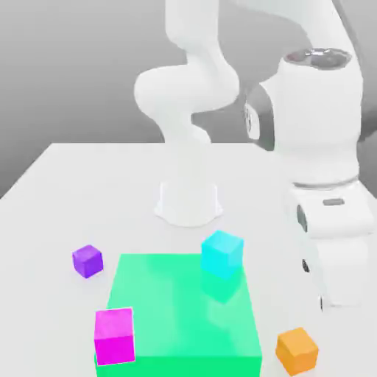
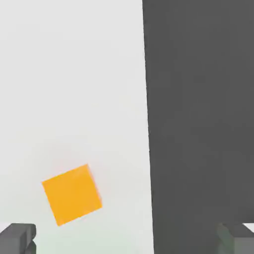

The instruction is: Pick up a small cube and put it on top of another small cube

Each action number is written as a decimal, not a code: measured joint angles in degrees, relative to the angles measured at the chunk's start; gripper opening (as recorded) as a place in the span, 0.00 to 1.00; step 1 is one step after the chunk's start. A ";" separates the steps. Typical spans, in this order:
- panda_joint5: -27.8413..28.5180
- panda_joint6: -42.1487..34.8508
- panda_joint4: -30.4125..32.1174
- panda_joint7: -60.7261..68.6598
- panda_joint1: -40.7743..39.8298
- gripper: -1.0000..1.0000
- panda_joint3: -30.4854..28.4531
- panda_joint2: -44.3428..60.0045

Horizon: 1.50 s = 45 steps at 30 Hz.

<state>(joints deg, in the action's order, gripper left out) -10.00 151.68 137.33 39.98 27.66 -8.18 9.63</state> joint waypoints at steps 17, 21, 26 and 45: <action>2.87 10.78 -1.07 9.64 -1.06 0.00 3.33 16.87; 4.76 5.17 0.49 8.20 0.09 0.00 1.80 9.66; 3.87 -1.11 4.42 20.78 -2.59 0.00 2.76 0.10; 16.84 -18.84 22.01 69.04 -7.08 0.00 -3.19 -36.24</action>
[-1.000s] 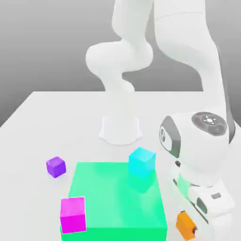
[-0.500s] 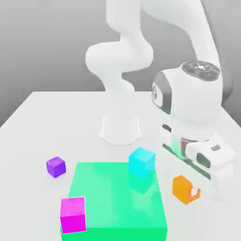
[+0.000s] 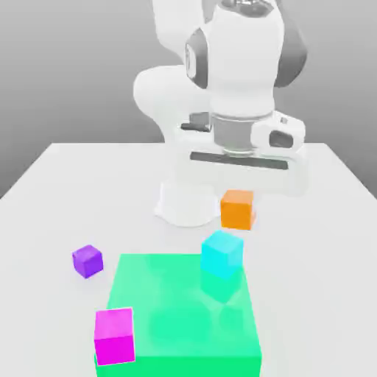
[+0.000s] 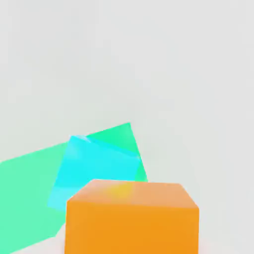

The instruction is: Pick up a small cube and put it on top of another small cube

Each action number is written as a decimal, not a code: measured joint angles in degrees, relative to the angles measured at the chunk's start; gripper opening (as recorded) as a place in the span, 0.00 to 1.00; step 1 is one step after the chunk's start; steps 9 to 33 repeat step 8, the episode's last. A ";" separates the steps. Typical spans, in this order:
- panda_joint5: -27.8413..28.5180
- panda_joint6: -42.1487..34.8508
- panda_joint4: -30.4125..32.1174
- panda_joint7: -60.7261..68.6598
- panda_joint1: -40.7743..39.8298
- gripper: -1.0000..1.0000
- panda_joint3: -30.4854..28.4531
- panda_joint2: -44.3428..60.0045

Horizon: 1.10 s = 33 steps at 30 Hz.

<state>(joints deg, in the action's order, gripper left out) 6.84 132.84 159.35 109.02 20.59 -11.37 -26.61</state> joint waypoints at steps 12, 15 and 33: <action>0.55 10.44 3.48 1.38 0.50 1.00 -1.46 6.88; 0.55 10.44 3.48 1.38 0.50 1.00 -1.46 6.88; 0.55 10.44 3.48 1.38 0.50 1.00 -1.46 6.88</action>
